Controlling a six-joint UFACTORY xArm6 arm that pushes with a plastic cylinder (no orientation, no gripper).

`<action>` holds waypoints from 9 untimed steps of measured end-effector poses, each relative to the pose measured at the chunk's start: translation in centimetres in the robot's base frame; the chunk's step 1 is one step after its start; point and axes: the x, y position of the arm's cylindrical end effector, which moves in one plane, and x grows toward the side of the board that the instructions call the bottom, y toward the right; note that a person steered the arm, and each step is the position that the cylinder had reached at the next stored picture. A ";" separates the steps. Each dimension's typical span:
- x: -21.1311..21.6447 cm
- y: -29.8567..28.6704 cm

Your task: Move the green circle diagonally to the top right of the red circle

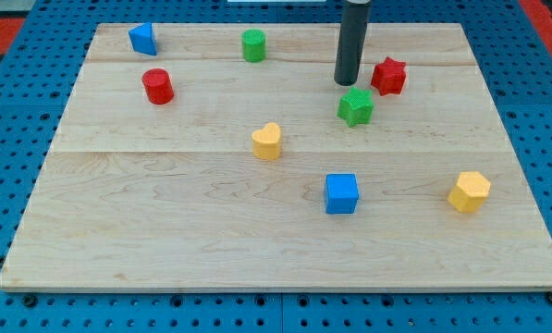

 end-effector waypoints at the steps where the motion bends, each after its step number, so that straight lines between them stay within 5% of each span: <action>1: -1.3 -2.0; 5: -10.2 -8.8; 9: -6.2 -14.6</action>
